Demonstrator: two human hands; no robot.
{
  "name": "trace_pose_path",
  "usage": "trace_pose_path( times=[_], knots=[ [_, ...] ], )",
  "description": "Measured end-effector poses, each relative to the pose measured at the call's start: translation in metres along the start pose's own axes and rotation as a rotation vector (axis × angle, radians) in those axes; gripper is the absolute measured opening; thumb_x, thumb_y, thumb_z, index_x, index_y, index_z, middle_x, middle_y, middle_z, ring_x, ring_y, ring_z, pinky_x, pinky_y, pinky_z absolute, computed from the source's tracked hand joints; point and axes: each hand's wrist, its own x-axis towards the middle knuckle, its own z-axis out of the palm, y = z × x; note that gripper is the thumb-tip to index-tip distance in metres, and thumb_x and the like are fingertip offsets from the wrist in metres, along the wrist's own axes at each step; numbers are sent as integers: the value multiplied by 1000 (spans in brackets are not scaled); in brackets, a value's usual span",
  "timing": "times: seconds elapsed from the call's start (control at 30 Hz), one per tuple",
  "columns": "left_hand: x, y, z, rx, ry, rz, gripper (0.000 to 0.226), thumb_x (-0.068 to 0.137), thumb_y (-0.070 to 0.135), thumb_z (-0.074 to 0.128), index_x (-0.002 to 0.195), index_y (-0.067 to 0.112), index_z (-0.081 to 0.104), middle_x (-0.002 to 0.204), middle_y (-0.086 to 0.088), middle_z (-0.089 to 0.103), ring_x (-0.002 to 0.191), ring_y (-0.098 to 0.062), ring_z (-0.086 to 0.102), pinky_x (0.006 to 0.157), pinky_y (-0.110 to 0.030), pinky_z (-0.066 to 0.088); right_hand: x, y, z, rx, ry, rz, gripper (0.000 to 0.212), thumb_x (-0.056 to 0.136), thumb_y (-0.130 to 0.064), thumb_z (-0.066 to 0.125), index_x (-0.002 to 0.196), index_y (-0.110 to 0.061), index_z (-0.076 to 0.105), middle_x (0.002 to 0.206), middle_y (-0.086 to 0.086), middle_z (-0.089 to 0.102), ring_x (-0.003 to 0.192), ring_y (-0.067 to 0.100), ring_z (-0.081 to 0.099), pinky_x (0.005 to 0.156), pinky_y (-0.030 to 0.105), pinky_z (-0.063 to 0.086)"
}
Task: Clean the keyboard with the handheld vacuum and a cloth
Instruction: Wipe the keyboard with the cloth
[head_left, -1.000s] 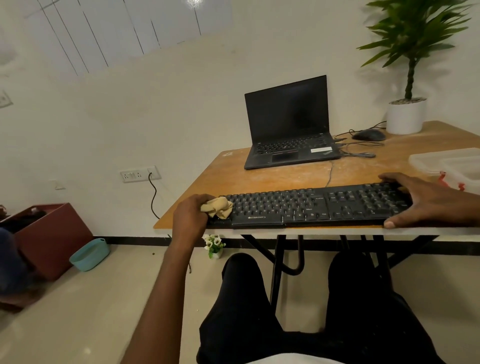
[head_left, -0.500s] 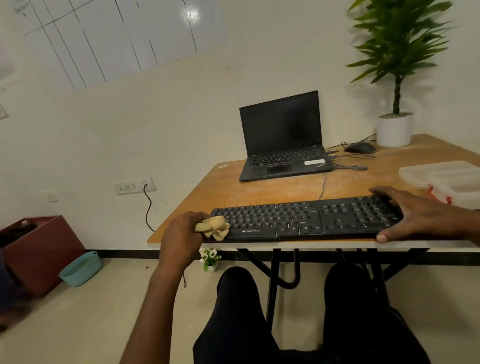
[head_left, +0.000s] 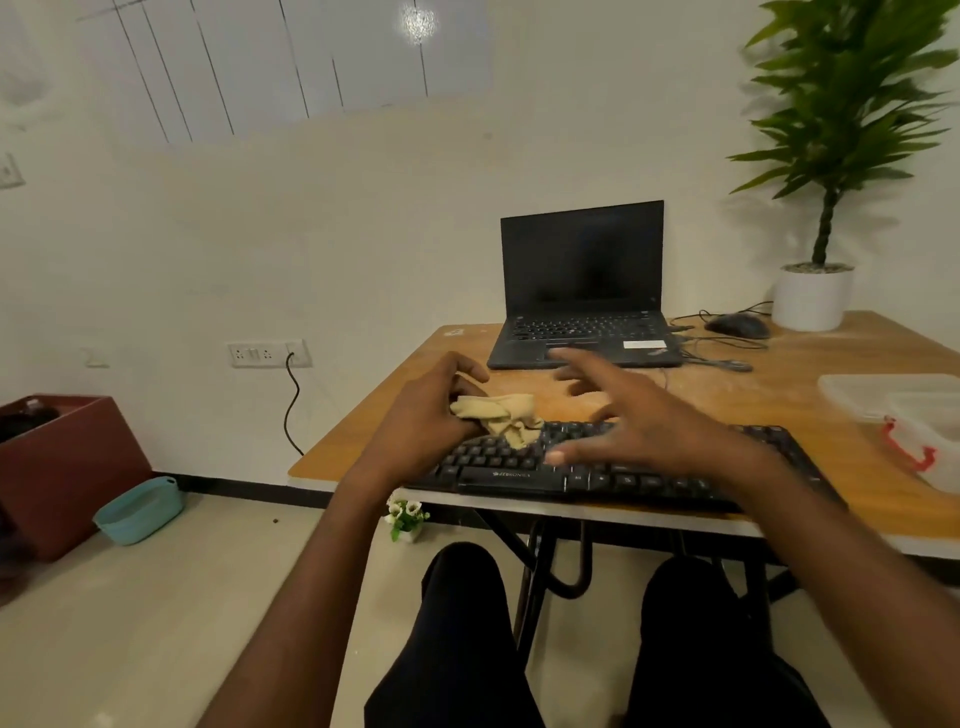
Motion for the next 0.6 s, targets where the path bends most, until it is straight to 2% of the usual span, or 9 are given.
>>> trace_pose_path(
  times=[0.1, 0.2, 0.3, 0.37, 0.47, 0.53, 0.6],
  knots=[
    [7, -3, -4, -64, 18, 14, 59, 80, 17, 89, 122, 23, 48, 103, 4, 74, 93, -7, 70, 77, -18, 51, 41, -27, 37, -13, 47, -97, 78, 80, -39, 84, 147, -39, 44, 132, -10, 62, 109, 3, 58, 87, 21, 50],
    [8, -20, -14, -154, 4, -2, 66, 83, 22, 89, 128, 24, 40, 113, -2, 66, 97, -12, 69, 85, -28, 55, 61, -33, 54, -3, 125, -109, 47, 83, -24, 82, 127, -32, 67, 104, -10, 72, 88, 2, 64, 72, 20, 49],
    [-2, -56, -29, -321, -108, -36, 84, 79, 36, 89, 142, 31, 34, 137, -1, 55, 125, -7, 61, 105, -29, 52, 71, -29, 62, 11, 150, -39, 23, 82, -22, 81, 103, -28, 77, 84, -10, 72, 75, 3, 62, 62, 25, 43],
    [-8, -82, -38, -280, -208, -60, 106, 69, 46, 90, 153, 42, 25, 155, 4, 43, 145, -7, 44, 122, -31, 37, 74, -26, 70, 87, 146, 33, 16, 80, -20, 83, 95, -24, 77, 82, -7, 71, 73, 7, 62, 61, 26, 43],
    [-8, -108, -39, -183, -444, -131, 135, 64, 41, 97, 160, 56, 3, 173, 5, 15, 158, -17, 19, 128, -40, 26, 80, -25, 86, 285, 66, 110, 13, 79, -20, 83, 88, -17, 74, 80, 2, 71, 74, 14, 65, 66, 33, 49],
    [-4, -115, -34, -210, -547, -168, 144, 63, 39, 101, 158, 60, -5, 175, 3, 12, 159, -18, 21, 129, -43, 27, 86, -26, 94, 341, 1, 118, 15, 79, -20, 84, 88, -14, 74, 83, 6, 72, 77, 18, 66, 70, 37, 49],
    [3, -121, -30, -213, -588, -180, 148, 63, 37, 101, 158, 60, -10, 174, 4, 19, 157, -16, 29, 128, -43, 29, 95, -27, 100, 350, -53, 109, 18, 78, -20, 85, 91, -13, 74, 86, 8, 74, 80, 21, 68, 72, 39, 50]
  ],
)
